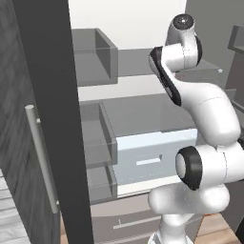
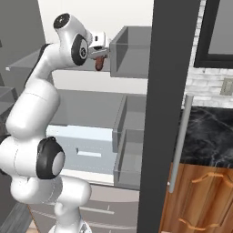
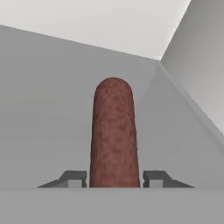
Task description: Move the hot dog bun to the plate on the dining table and place the condiment next to that plate. Then navigate to the fridge and take the sausage and place it on the plate as well.
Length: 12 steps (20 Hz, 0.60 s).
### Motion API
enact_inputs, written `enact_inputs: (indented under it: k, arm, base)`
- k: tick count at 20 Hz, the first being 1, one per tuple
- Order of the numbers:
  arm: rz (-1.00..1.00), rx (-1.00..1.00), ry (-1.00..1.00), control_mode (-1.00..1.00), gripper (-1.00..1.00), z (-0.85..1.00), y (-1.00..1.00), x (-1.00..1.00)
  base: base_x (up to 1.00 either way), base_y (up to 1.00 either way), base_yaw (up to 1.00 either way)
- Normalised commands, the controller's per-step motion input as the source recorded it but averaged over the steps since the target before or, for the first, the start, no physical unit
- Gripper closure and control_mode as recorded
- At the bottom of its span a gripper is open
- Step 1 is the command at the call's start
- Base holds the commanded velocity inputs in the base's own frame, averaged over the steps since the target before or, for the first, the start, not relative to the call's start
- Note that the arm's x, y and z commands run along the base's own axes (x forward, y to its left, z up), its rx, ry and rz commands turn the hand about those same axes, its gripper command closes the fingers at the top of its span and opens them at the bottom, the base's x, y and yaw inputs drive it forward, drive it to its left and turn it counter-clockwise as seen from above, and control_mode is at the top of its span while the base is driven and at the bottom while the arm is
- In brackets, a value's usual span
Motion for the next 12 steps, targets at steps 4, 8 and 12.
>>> enact_inputs:
  k: [4, 8, 12]
  arm:
    - [0.00, 0.05, -0.06, -1.00, 1.00, 0.02, 0.07, -1.00]
    - [0.00, 0.06, -0.01, -1.00, 1.00, 0.20, 0.04, -1.00]
    - [0.00, 0.03, 0.00, -1.00, 1.00, 0.28, 0.08, -1.00]
  base:
    - [0.00, 0.00, 0.00]
    - [0.00, 0.00, 0.00]
    - [0.00, 0.00, 0.00]
